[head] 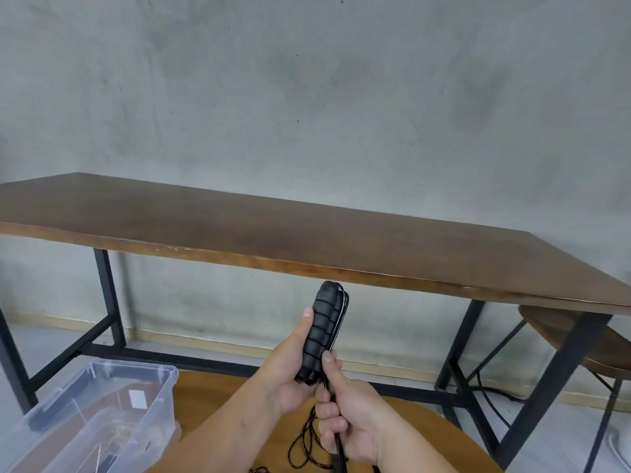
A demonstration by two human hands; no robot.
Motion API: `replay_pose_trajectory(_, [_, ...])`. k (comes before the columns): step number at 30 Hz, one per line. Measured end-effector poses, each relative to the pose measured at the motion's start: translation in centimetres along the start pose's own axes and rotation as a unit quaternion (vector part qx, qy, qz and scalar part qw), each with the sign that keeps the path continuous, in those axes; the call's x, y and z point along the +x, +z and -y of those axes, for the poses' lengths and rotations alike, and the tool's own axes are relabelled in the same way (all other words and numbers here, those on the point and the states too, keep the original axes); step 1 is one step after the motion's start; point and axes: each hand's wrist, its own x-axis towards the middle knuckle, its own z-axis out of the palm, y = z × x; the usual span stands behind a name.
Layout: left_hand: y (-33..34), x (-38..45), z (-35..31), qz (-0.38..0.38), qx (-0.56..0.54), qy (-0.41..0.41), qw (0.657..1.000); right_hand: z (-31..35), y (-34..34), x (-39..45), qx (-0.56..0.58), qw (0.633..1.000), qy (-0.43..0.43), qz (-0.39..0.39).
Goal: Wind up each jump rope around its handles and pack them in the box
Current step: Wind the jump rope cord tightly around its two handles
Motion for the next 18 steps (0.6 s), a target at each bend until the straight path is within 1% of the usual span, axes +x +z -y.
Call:
replay_pose_trajectory(2, [0.2, 0.6, 0.4, -0.023, -0.006, 0.018, 1.000, -0.2, 0.1, 0.3, -0.012, 1.000, -0.018, -0.001])
replay_pose_trajectory(4, [0.2, 0.9, 0.4, -0.048, -0.004, 0.017, 0.999, -0.4, 0.2, 0.3, -0.045, 0.998, -0.037, 0.005])
replay_pose_trajectory(6, [0.0, 0.9, 0.1, -0.055, 0.006, 0.023, 0.998, -0.2, 0.0, 0.2, -0.113, 0.992, -0.058, 0.021])
replay_pose_trajectory(8, [-0.4, 0.9, -0.2, -0.071, 0.054, 0.052, 0.995, 0.1, -0.5, -0.1, -0.212, 0.974, -0.079, 0.021])
replay_pose_trajectory(10, [-0.7, 0.8, -0.4, -0.080, 0.138, 0.080, 0.984, 0.8, -1.1, -0.6, -0.328, 0.939, -0.097, 0.001])
replay_pose_trajectory(12, [-0.8, 0.6, -0.4, -0.076, 0.224, 0.105, 0.966, 2.0, -1.6, -1.2, -0.442, 0.891, -0.106, -0.017])
replay_pose_trajectory(15, [-1.0, 0.2, -0.3, -0.054, 0.336, 0.141, 0.930, 4.2, -2.2, -2.4, -0.545, 0.832, -0.103, -0.018])
replay_pose_trajectory(18, [-1.2, -0.4, -0.3, -0.022, 0.425, 0.162, 0.890, 6.4, -2.8, -3.8, -0.620, 0.773, -0.134, -0.023])
